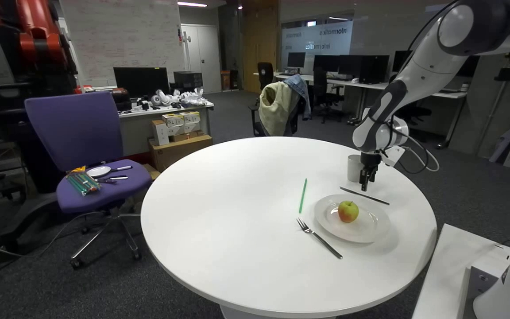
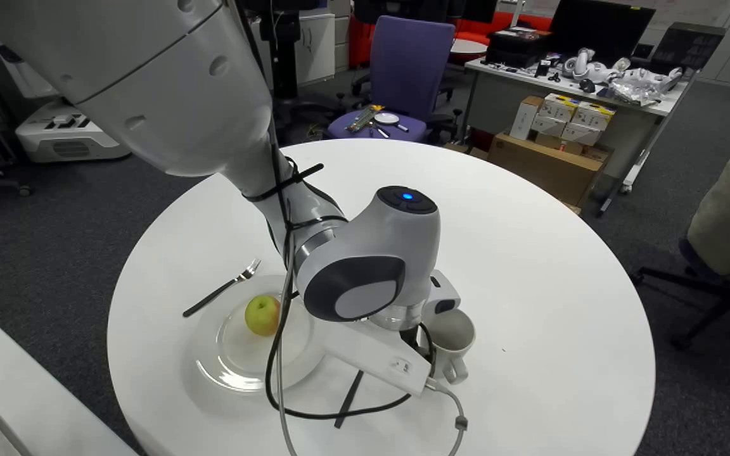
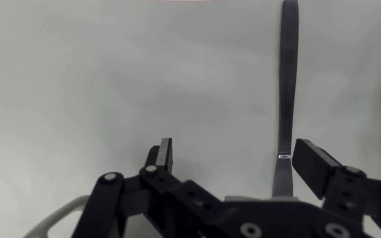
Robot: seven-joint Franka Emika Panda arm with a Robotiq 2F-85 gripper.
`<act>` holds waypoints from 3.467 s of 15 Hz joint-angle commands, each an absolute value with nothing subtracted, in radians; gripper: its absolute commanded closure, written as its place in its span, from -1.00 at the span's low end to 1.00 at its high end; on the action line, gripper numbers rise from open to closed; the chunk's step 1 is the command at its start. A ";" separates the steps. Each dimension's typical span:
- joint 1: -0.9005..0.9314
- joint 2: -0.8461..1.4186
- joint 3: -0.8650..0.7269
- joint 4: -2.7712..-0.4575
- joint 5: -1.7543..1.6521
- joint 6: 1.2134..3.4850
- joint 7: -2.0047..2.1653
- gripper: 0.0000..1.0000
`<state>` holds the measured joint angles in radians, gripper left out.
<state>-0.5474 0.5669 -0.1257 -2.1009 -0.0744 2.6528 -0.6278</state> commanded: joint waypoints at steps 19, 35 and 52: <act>-0.525 0.596 -0.145 -2.071 -0.078 2.663 -0.612 1.00; -0.518 0.591 -0.117 -2.087 -0.073 2.662 -0.625 1.00; -0.546 0.579 -0.117 -2.148 -0.068 2.688 -0.648 1.00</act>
